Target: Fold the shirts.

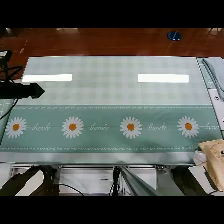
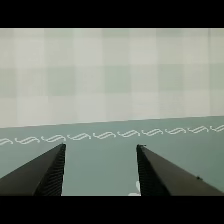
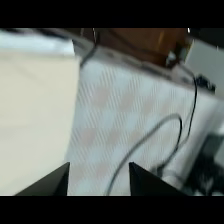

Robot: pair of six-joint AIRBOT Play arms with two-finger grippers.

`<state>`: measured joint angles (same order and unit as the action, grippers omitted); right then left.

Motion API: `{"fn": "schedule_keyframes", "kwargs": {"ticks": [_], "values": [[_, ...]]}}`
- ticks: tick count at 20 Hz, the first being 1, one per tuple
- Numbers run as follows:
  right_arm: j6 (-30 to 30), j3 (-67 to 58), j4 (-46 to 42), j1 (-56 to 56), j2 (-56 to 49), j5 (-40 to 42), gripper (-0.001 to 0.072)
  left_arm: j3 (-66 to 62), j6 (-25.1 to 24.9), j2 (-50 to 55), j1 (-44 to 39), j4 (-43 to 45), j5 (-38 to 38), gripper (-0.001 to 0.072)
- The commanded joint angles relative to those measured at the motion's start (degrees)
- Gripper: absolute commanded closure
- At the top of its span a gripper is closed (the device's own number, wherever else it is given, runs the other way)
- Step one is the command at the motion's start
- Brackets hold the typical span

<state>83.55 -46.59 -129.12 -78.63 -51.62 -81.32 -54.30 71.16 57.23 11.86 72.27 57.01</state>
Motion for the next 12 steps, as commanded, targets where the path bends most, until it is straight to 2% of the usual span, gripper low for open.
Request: {"fn": "schedule_keyframes", "kwargs": {"ticks": [1, 3, 4, 5, 6, 8, 10, 12], "values": [[-3.28, -5.51, 19.76, 8.98, -0.74, 24.55, 0.0286, 0.00, 0.02, 0.02, 0.02, 0.20, -3.34, 0.0173], [-6.54, -14.29, 45.77, 21.11, -5.44, 38.21, 0.0286, 0.00, 0.04, 0.02, 0.02, 0.17, -8.11, 0.0173], [-10.54, -20.39, 57.99, 29.42, -10.23, 39.54, 0.0286, 0.00, 0.04, 0.02, 0.00, 0.07, -11.28, 0.0173], [-12.85, -26.86, 63.82, 38.42, -16.02, 37.16, 0.0286, 0.00, 0.02, 0.02, -0.11, -0.33, -14.53, 0.0173], [-12.28, -32.59, 64.02, 46.75, -21.49, 31.85, 0.0286, -0.22, -0.11, 0.11, -0.63, -0.70, -16.28, 0.0173], [-12.22, -41.00, 58.73, 62.49, -30.84, 16.94, 0.0287, -2.14, -0.76, 1.95, -3.08, -0.68, -12.15, 0.0173], [-9.84, -42.07, 44.37, 75.45, -35.30, 7.93, 0.0301, -4.46, -1.05, 5.81, -6.71, -0.68, -5.97, 0.0173], [-4.72, -42.07, 27.58, 84.83, -37.16, 2.47, 0.0301, -5.64, -1.03, 10.75, -10.14, -0.66, -4.20, 0.0173]]}}
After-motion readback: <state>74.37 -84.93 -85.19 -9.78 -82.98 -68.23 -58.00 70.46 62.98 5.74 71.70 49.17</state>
